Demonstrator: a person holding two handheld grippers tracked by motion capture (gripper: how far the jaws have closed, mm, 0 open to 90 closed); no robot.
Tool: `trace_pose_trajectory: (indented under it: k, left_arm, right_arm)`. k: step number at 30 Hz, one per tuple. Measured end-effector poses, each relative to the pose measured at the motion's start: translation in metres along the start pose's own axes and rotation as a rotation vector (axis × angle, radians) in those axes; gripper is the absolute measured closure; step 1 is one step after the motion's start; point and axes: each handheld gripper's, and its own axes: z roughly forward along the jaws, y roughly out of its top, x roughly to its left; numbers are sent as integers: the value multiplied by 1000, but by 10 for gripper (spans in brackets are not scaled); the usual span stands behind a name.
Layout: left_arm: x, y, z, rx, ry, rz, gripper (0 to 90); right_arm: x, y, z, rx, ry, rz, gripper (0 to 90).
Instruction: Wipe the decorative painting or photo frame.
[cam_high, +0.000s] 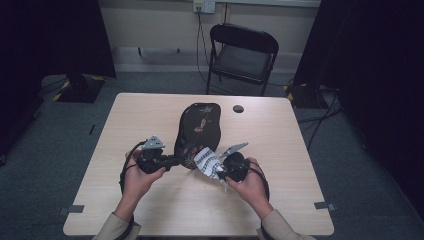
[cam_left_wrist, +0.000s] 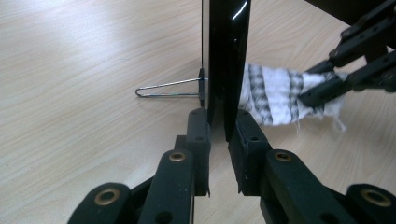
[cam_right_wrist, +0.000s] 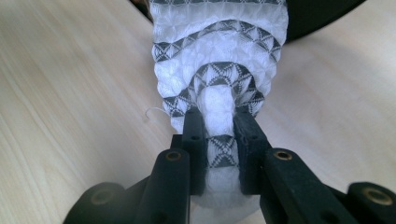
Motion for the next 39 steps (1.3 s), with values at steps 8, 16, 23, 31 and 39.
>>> trace_pose_trajectory:
  k: [8, 16, 23, 31, 39]
  left_arm:
    - [0, 0, 0, 0, 2, 0, 787]
    - [0, 0, 0, 3, 6, -1, 787]
    - [1, 0, 0, -8, 7, -12, 787]
    - [5, 2, 1, -7, 9, -17, 787]
    - [5, 5, 4, -7, 6, -14, 788]
  right_arm:
    - [-2, -10, 2, 26, 5, 6, 775]
    - [-7, 2, -32, -26, -31, -18, 775]
    - [-13, 27, -84, -123, -87, -39, 775]
    - [-10, 62, -128, -213, -133, -84, 775]
    - [5, 91, -139, -265, -131, -116, 774]
